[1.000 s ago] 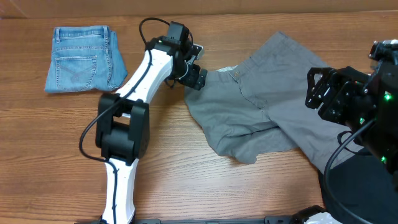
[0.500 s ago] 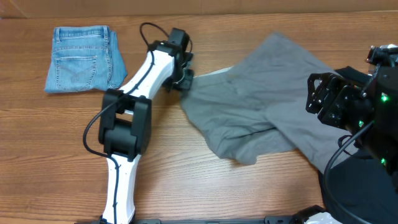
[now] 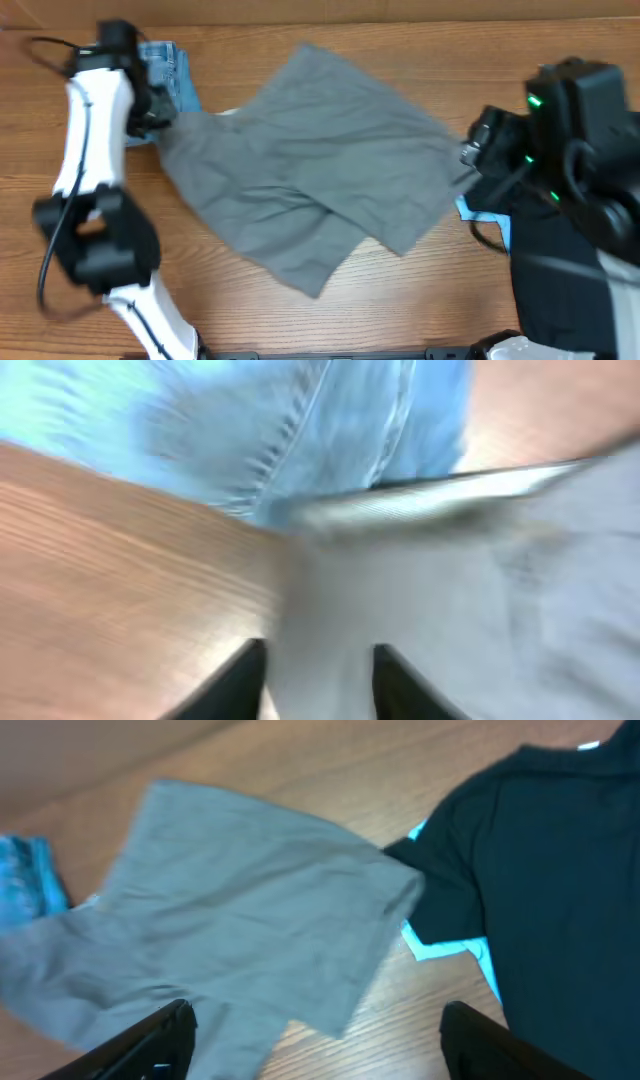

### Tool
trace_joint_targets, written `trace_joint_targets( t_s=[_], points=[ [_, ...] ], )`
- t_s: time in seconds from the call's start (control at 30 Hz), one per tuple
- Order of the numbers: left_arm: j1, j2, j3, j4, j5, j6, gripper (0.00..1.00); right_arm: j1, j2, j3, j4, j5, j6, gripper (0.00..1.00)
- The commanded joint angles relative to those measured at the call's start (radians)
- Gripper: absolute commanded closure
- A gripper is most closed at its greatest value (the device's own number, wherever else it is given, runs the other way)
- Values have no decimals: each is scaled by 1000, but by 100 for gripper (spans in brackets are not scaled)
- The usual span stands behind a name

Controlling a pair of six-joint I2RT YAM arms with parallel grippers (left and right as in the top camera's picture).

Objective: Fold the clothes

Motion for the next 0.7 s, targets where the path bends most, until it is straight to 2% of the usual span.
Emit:
trace_joint_targets(
  t_s=[0.0, 0.1, 0.17, 0.27, 0.37, 0.5, 0.63, 0.67],
  points=[
    [-20, -137, 22, -16, -2, 8, 49, -12, 79, -8, 14, 6, 13, 15],
    [-21, -179, 22, -30, -2, 31, 45, -50, 174, -8, 32, 6, 12, 16],
    [-21, -195, 22, -43, 0, 34, 44, -88, 244, -8, 39, 6, 11, 21],
    [-21, -211, 22, -66, 31, 60, 48, -154, 359, -8, 54, -23, -24, 28],
    [-21, -223, 22, -82, 66, 80, 50, -229, 486, -8, 76, -108, -105, 29],
    [-21, -235, 22, -88, 93, 113, 50, -315, 640, -8, 85, -145, -133, 30],
    [-21, -237, 22, -92, 92, 131, 50, -414, 758, -8, 140, -183, -158, 50],
    [-21, -237, 22, -94, 92, 131, 50, -455, 790, -8, 161, -220, -167, 59]
  ],
)
